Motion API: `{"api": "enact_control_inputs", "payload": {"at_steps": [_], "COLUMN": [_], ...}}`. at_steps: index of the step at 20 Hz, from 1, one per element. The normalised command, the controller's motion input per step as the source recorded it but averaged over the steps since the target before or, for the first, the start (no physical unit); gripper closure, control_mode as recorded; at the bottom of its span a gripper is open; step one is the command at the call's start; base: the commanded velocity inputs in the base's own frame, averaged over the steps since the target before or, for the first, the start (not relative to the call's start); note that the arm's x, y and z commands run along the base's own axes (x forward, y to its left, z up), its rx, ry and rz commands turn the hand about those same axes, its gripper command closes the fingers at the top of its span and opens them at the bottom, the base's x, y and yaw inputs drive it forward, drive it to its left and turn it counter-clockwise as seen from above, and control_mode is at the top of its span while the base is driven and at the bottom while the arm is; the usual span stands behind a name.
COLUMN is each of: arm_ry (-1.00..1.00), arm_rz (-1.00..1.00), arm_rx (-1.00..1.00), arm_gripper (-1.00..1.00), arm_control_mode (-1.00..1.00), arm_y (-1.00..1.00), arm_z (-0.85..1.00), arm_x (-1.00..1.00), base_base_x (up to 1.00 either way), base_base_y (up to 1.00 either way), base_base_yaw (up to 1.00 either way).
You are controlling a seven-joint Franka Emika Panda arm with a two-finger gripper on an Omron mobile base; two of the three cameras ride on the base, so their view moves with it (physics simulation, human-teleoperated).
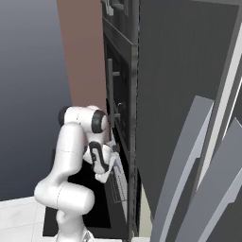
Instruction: Take the baked cake out of the oven and place it on the plate for cooling. Then close the oven door.
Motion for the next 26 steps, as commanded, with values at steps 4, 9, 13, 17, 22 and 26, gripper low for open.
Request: {"api": "enact_control_inputs", "payload": {"at_steps": [4,9,13,17,22,26], "arm_ry": [0.21,0.19,0.12,0.11,0.13,0.08], "arm_rz": [0.14,0.13,0.12,0.11,0.11,0.07], "arm_rx": [0.08,0.09,0.09,0.09,0.08,0.07], "arm_gripper": [-1.0,-1.0,-1.0,-1.0,-1.0,-1.0], "arm_control_mode": [-1.0,-1.0,-1.0,-1.0,-1.0,-1.0], "arm_y": [0.66,0.54,0.38,0.41,0.53,0.32], "arm_z": [-0.28,-0.1,0.0,0.07,0.13,0.21], "arm_x": [-0.72,-0.68,-0.51,-0.53,-0.65,-0.59], "base_base_x": [0.0,0.0,0.0,0.0,0.0,0.0], "base_base_y": [0.0,0.0,0.0,0.0,0.0,0.0], "base_base_yaw": [0.0,0.0,0.0,0.0,0.0,0.0]}}
